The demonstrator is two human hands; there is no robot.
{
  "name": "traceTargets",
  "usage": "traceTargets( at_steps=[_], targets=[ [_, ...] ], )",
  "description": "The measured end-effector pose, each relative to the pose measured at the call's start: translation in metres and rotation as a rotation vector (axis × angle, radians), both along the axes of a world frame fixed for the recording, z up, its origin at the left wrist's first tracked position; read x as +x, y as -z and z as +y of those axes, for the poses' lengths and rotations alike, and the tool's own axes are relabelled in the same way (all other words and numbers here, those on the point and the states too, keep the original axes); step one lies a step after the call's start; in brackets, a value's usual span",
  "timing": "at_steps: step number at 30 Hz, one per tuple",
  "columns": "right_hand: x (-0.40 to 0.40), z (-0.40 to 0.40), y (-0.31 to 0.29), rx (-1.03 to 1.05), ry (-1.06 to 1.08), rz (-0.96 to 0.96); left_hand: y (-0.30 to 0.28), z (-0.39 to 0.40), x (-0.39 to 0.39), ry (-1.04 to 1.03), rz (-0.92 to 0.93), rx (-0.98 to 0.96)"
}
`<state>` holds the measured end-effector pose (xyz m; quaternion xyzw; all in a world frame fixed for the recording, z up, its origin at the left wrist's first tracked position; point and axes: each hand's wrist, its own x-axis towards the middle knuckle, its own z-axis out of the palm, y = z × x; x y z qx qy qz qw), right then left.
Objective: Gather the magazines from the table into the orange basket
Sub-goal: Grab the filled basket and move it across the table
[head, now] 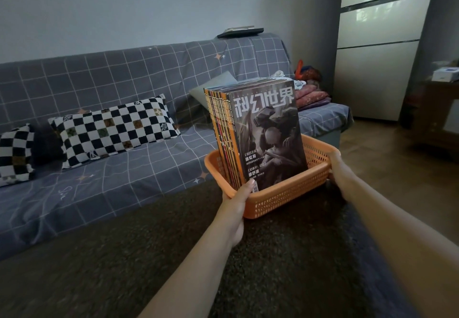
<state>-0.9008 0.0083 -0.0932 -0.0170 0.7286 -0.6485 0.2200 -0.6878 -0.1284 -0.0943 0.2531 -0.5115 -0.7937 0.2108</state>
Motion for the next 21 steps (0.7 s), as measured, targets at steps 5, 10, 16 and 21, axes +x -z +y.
traceTargets(
  at_steps=[5,10,16,21],
  targets=[
    [-0.001,0.001,0.003,0.029,0.043,0.015,0.003,0.001,0.000,0.005,0.004,0.001],
    [0.004,0.002,-0.001,0.074,0.062,0.018,0.004,-0.001,0.000,0.008,-0.030,-0.008],
    [0.016,0.004,-0.011,0.161,0.086,0.063,0.004,-0.003,0.001,0.001,-0.079,-0.012],
    [0.034,0.003,-0.022,0.199,0.050,0.135,0.000,0.000,0.006,-0.010,-0.089,0.001]
  ],
)
